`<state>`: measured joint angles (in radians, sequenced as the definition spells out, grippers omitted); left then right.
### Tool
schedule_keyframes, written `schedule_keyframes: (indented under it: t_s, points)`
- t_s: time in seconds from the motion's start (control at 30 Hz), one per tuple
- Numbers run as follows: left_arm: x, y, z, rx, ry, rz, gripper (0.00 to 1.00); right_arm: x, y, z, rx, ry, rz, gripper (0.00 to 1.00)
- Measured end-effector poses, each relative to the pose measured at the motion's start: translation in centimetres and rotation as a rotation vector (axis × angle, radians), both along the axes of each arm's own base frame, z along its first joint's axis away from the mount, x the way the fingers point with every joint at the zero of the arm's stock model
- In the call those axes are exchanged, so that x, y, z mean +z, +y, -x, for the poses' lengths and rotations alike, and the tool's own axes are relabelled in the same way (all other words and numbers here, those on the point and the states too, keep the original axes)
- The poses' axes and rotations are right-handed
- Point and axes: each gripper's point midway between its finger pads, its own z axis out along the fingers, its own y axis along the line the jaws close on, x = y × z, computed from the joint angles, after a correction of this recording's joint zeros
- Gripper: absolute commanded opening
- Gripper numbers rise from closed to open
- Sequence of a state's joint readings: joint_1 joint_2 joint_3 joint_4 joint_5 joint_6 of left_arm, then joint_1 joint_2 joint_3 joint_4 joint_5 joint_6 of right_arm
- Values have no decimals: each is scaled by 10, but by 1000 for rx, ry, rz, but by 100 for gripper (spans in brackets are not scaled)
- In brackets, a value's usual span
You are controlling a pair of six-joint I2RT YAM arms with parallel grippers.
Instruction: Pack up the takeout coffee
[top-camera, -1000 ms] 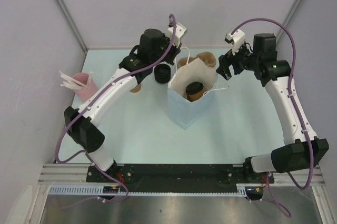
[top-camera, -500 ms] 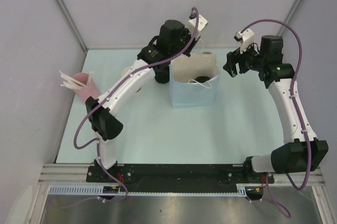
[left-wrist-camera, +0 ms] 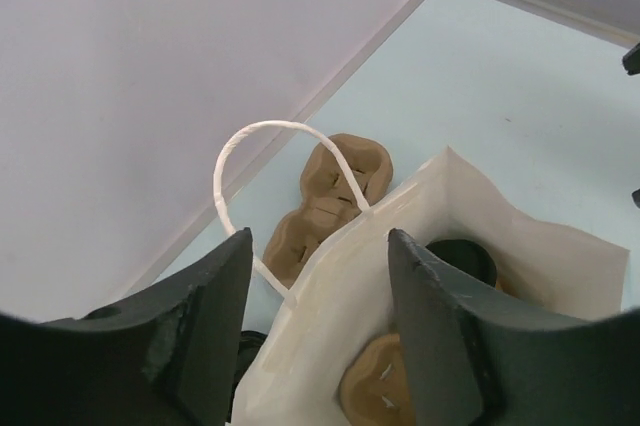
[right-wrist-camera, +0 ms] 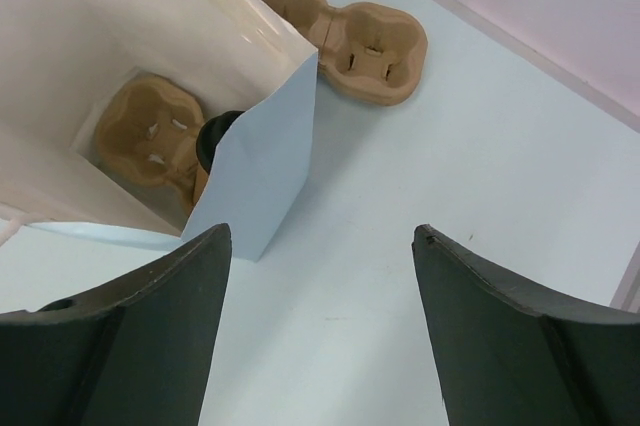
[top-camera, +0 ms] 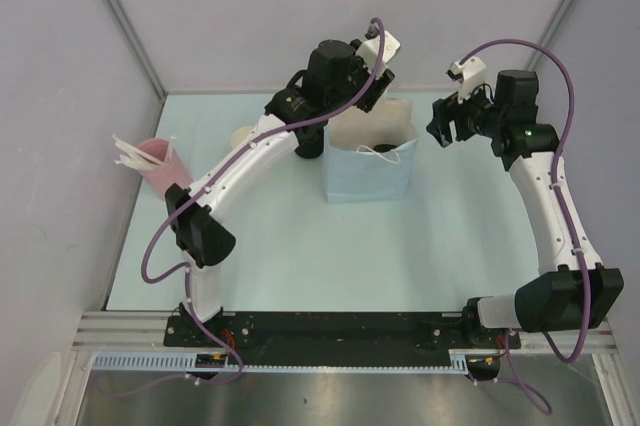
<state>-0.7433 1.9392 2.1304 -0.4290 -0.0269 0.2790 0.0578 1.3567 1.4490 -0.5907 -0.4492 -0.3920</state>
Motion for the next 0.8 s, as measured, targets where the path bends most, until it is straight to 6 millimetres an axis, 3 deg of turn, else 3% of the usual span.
schedule_keyframes:
  t_s: [0.03, 0.13, 0.23, 0.33, 0.43, 0.6, 0.7, 0.8]
  points:
    - [0, 0, 0, 2, -2, -2, 78, 0, -1, 0, -3, -1, 0, 81]
    - [1, 3, -2, 14, -12, -11, 93, -1, -6, 2, -17, -2, -3, 87]
    - [11, 16, -1, 32, -27, -7, 100, -1, -11, 3, -30, -1, -7, 92]
    - [27, 41, 8, 54, -46, 5, 100, -2, -13, 3, -34, 2, -8, 95]
    - [56, 90, 19, 116, -92, 28, 100, -2, -13, 3, -35, 1, -8, 96]
    - [100, 198, 37, 296, -192, 84, 100, 0, -12, 5, -30, -3, -11, 98]
    - [107, 259, 49, 417, -225, 89, 100, 1, -12, 6, -28, -6, -12, 99]
    - [93, 309, 53, 519, -215, 69, 100, 0, -12, 7, -28, -3, -12, 100]
